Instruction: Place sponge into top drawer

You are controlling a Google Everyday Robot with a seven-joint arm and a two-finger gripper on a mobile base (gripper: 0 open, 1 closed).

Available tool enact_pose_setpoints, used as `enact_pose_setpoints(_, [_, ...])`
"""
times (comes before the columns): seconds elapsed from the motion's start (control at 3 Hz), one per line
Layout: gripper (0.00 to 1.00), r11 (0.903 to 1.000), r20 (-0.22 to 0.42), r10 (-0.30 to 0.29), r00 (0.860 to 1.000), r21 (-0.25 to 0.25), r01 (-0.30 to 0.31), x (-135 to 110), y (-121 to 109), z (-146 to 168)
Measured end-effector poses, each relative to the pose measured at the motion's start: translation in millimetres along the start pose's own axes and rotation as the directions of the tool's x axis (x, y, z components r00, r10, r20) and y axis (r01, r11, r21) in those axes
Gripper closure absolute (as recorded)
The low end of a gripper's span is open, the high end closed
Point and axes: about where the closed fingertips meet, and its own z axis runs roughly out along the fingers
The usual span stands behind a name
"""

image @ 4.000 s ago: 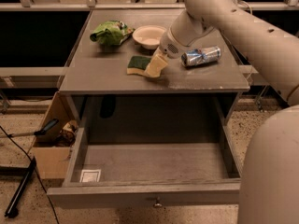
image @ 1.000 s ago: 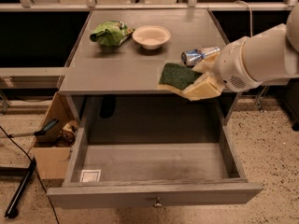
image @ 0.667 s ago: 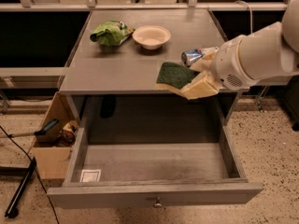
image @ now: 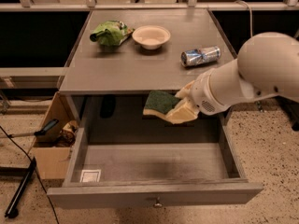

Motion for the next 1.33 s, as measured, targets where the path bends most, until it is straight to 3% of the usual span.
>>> enact_pose_setpoints(1.0, [1.00, 0.9896, -0.025, 0.097, 0.995, -0.104, -0.100, 37, 43, 65])
enact_pose_setpoints(1.33, [1.00, 0.9884, -0.020, 0.113, 0.993, -0.099, -0.115, 46, 46, 90])
